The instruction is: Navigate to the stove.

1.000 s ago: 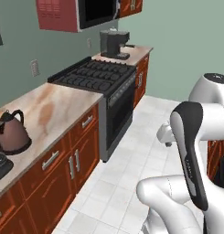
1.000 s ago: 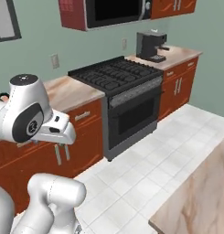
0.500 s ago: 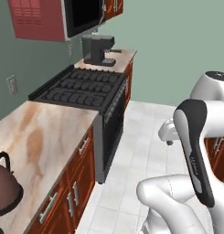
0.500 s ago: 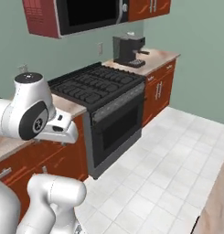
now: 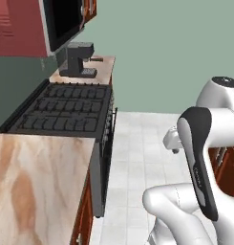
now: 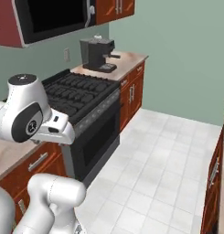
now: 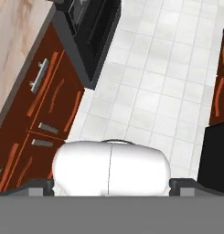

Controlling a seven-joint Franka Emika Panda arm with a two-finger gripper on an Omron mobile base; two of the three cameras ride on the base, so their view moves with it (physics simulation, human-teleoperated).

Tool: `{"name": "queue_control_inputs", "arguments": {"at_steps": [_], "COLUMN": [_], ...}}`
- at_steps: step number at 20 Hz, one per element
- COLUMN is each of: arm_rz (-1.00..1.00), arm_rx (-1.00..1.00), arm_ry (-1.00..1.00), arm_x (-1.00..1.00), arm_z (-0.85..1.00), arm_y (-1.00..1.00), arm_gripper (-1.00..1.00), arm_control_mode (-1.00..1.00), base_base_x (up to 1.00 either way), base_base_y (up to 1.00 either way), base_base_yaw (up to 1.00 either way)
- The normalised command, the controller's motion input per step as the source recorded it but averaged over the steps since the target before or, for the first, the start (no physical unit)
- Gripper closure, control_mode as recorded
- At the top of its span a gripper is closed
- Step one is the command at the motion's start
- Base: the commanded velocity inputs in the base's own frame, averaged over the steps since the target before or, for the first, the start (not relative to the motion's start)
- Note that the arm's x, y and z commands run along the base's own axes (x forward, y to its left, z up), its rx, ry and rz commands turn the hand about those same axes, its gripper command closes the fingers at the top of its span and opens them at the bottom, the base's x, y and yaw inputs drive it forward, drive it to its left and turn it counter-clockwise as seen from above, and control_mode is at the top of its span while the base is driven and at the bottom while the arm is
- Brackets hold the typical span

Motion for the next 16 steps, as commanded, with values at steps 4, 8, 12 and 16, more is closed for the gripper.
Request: {"name": "queue_control_inputs", "arguments": {"at_steps": [4, 8, 12, 16], "arm_rz": [0.0, 0.0, 0.0, 0.0], "arm_rx": [0.0, 0.0, 0.0, 0.0], "arm_ry": [0.0, 0.0, 0.0, 0.0], "arm_x": [0.0, 0.0, 0.0, 0.0], "arm_z": [0.0, 0.0, 0.0, 0.0], "arm_y": [0.0, 0.0, 0.0, 0.0], "arm_gripper": [-1.0, -1.0, -1.0, -1.0], "arm_control_mode": [1.0, 1.0, 1.0, 1.0], "base_base_x": [0.97, 1.0, 1.0, 1.0], "base_base_y": [-0.87, -0.72, -0.22, 0.0], "base_base_yaw": [-0.04, 0.0, -0.01, -0.04]}}
